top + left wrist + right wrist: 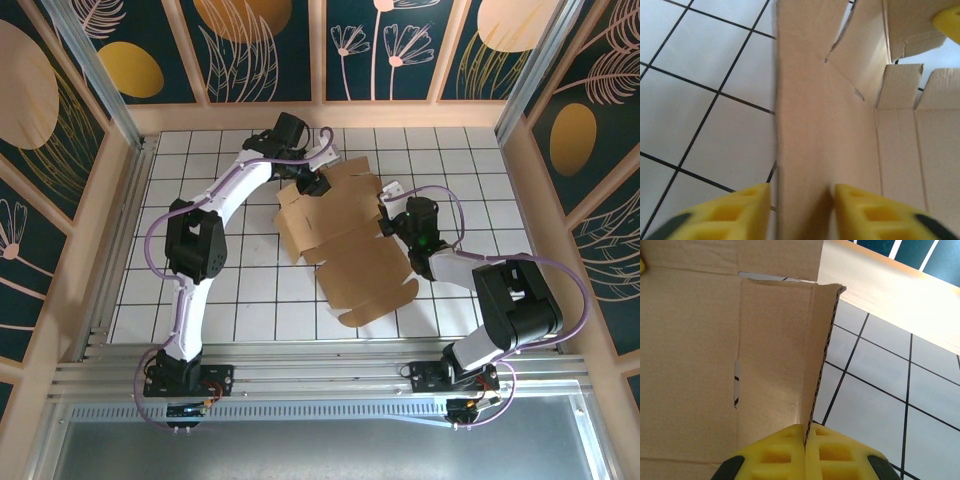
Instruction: Fold the paper box
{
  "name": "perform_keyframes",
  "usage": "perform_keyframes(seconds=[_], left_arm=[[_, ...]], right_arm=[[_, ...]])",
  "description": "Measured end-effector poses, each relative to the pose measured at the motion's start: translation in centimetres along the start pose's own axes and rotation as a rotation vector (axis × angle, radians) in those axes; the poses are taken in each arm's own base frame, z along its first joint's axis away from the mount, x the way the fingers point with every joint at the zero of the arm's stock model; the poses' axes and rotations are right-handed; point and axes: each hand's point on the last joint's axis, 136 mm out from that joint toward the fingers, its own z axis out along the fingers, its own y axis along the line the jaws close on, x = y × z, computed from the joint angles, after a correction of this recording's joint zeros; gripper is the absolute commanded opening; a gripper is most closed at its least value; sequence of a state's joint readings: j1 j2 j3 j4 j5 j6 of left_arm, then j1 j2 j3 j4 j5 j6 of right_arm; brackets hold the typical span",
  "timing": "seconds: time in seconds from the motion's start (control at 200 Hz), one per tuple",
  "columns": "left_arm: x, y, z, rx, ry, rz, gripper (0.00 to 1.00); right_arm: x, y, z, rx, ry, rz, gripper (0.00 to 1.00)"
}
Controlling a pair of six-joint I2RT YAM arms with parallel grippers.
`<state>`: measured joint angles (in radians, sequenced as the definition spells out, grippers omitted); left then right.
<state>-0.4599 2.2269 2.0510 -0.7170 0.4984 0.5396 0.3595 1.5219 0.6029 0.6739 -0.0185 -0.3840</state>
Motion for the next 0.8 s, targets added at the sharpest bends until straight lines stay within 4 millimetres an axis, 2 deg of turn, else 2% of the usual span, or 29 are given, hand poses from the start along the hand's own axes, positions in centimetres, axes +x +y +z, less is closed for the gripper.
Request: perform_keyframes(seconds=[0.095, 0.215, 0.32, 0.375, 0.531, 0.661, 0.731, 0.801], left_arm=[[-0.2, -0.6, -0.7, 0.012, -0.004, -0.013, 0.20], [-1.0, -1.0, -1.9, 0.001, -0.019, 0.002, 0.13], [-1.5, -0.7, -2.5, -0.064, -0.006, 0.041, 0.04], [-1.8, -0.4, -2.5, -0.111, 0.008, 0.068, 0.01], [-1.8, 0.1, -1.6, -0.257, 0.068, 0.162, 0.00], [-1.6, -0.1, -1.3, -0.348, 0.087, 0.241, 0.00], [-1.3, -0.5, -1.7, -0.405, 0.085, 0.290, 0.00], [-1.3, -1.2, -2.5, -0.468, 0.074, 0.330, 0.00]], right_arm=[[-0.4, -0.4, 0.1, 0.019, -0.005, 0.001, 0.00], [-1.4, -1.0, 0.4, 0.046, -0.016, 0.018, 0.25], [-2.7, -1.1, 0.7, 0.051, -0.021, 0.052, 0.54], [-3.4, -1.1, 0.8, 0.050, -0.024, 0.090, 0.62], [-4.5, -0.8, 0.1, 0.019, -0.003, 0.179, 0.73], [-6.7, -1.0, -1.7, -0.040, 0.003, 0.308, 0.73], [-8.9, -2.2, -2.5, -0.068, -0.015, 0.411, 0.72], [-11.1, -4.3, -3.2, -0.068, -0.034, 0.545, 0.69]])
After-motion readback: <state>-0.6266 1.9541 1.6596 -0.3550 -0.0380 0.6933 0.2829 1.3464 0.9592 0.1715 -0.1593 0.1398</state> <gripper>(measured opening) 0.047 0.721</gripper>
